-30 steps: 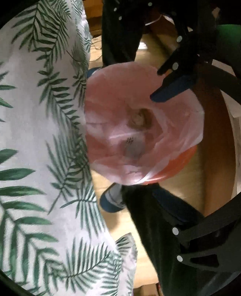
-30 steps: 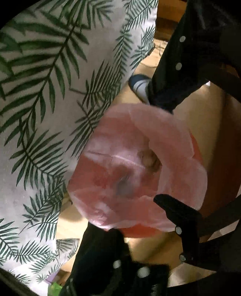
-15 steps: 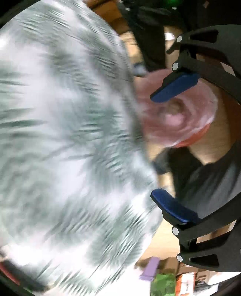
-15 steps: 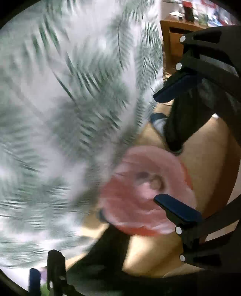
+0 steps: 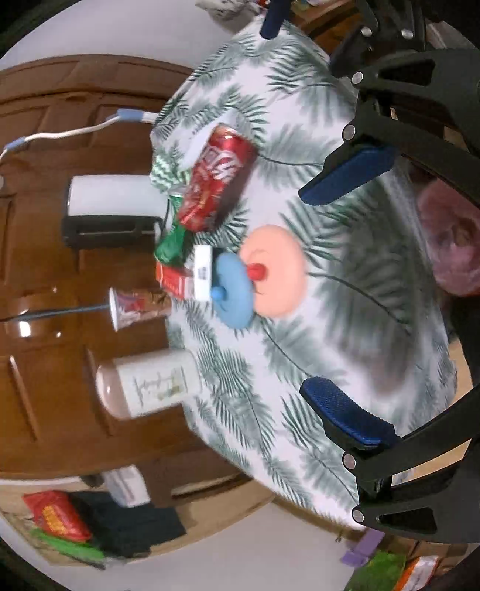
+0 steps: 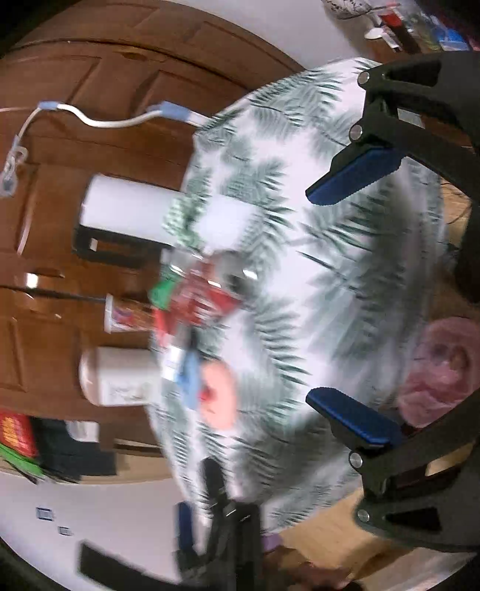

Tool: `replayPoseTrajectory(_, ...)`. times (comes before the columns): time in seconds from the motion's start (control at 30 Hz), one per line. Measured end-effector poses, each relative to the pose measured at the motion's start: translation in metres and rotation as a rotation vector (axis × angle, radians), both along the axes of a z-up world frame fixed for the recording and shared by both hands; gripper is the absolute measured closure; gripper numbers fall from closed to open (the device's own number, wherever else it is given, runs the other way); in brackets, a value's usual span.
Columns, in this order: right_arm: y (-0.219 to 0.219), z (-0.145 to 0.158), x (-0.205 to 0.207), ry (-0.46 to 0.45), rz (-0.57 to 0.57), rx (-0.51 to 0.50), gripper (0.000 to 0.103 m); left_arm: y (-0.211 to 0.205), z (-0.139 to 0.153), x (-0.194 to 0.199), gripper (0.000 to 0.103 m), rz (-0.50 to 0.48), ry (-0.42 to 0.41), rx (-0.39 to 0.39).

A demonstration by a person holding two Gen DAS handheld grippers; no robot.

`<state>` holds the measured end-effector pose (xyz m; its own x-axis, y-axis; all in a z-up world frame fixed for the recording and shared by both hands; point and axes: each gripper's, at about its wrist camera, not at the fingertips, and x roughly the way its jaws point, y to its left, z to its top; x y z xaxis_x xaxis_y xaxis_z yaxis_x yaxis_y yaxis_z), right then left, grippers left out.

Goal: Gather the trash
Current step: 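Raise both open tools back over the table, then grasp the peach disc with left tool while right tool grasps the foam sleeve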

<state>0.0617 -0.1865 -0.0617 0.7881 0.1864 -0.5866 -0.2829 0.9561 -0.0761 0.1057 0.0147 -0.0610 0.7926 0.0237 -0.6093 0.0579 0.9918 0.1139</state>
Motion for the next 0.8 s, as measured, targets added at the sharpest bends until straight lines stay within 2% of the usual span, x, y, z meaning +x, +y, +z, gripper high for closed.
replayPoseTrajectory(0.13,-0.007,0.012,0.021,-0.021,-0.009,0.017,0.005,-0.011,-0.01,0.033,0.008,0.008,0.003,0.028)
replayPoseTrajectory(0.2,-0.009,0.013,0.03,-0.021,-0.014,0.019,0.005,-0.013,-0.016,0.048,0.02,0.012,0.015,0.038)
replayPoseTrajectory(0.3,-0.012,0.01,0.044,-0.008,-0.02,0.021,0.005,-0.009,-0.022,0.06,0.033,0.019,0.041,0.025)
replayPoseTrajectory(0.43,-0.019,0.005,0.052,0.004,-0.028,0.037,0.005,-0.008,-0.032,0.073,0.04,0.022,0.063,0.01)
replayPoseTrajectory(0.5,-0.021,0.002,0.055,0.009,-0.031,0.041,0.005,-0.007,-0.035,0.077,0.051,0.026,0.068,0.01)
replayPoseTrajectory(0.53,-0.021,0.001,0.057,0.013,-0.032,0.043,0.005,-0.007,-0.036,0.078,0.052,0.026,0.071,0.008)
replayPoseTrajectory(0.63,-0.023,-0.004,0.061,0.022,-0.031,0.05,0.005,-0.008,-0.039,0.082,0.064,0.026,0.078,0.008)
replayPoseTrajectory(0.73,-0.024,-0.005,0.063,0.023,-0.031,0.048,0.005,-0.009,-0.042,0.085,0.069,0.024,0.085,0.011)
replayPoseTrajectory(0.8,-0.025,-0.006,0.066,0.028,-0.032,0.049,0.005,-0.01,-0.045,0.087,0.078,0.022,0.093,0.012)
